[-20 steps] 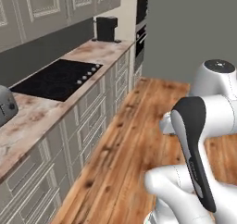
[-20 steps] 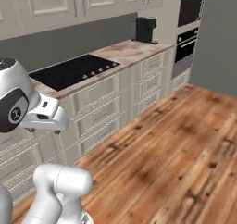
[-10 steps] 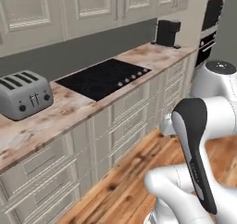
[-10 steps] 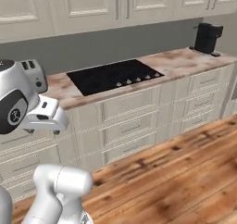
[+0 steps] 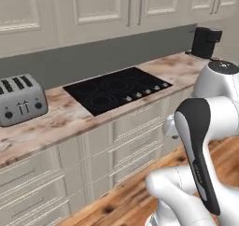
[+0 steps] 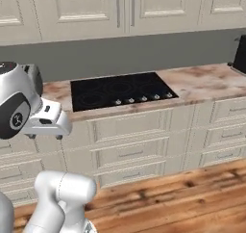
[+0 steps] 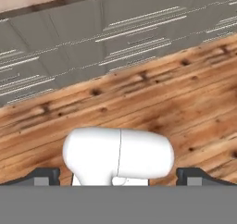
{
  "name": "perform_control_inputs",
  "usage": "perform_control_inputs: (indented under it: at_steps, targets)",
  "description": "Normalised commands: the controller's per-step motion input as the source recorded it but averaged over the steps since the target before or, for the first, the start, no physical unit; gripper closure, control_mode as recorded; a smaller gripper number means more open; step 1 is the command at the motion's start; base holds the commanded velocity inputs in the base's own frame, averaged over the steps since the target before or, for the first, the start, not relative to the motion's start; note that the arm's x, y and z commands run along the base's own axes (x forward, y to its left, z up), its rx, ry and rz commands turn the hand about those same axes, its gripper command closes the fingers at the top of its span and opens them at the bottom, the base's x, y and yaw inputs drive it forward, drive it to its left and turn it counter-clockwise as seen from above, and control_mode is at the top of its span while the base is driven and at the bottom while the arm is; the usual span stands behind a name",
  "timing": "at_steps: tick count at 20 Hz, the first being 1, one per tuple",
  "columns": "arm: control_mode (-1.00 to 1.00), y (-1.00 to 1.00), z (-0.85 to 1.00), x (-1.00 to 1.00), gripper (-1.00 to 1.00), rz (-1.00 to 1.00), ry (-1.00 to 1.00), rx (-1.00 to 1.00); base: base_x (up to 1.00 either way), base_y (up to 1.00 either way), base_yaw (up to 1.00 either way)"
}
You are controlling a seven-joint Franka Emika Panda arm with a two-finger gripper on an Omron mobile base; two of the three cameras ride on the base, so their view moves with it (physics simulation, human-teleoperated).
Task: Navigate to the stove.
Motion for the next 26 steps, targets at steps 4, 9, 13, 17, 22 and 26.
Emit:
perform_control_inputs:
  at_steps: [4, 9, 13, 17, 22, 26]
  targets:
    - [1.00, 0.00, 0.00, 0.00, -1.00, 0.00, 0.00, 0.00, 0.96, -0.90, 0.38]
    - [1.00, 0.00, 0.00, 0.00, -1.00, 0.00, 0.00, 0.00, 0.97, -0.89, 0.36]
    - [1.00, 0.00, 0.00, 0.00, -1.00, 0.00, 0.00, 0.00, 0.94, -0.80, 0.32]
    - [1.00, 0.00, 0.00, 0.00, -1.00, 0.00, 0.00, 0.00, 0.89, -0.44, 0.29]
    - [1.00, 0.00, 0.00, 0.00, -1.00, 0.00, 0.00, 0.00, 0.40, -0.04, 0.29]
    - [1.00, 0.00, 0.00, 0.00, -1.00, 0.00, 0.00, 0.00, 0.09, 0.26, 0.21]
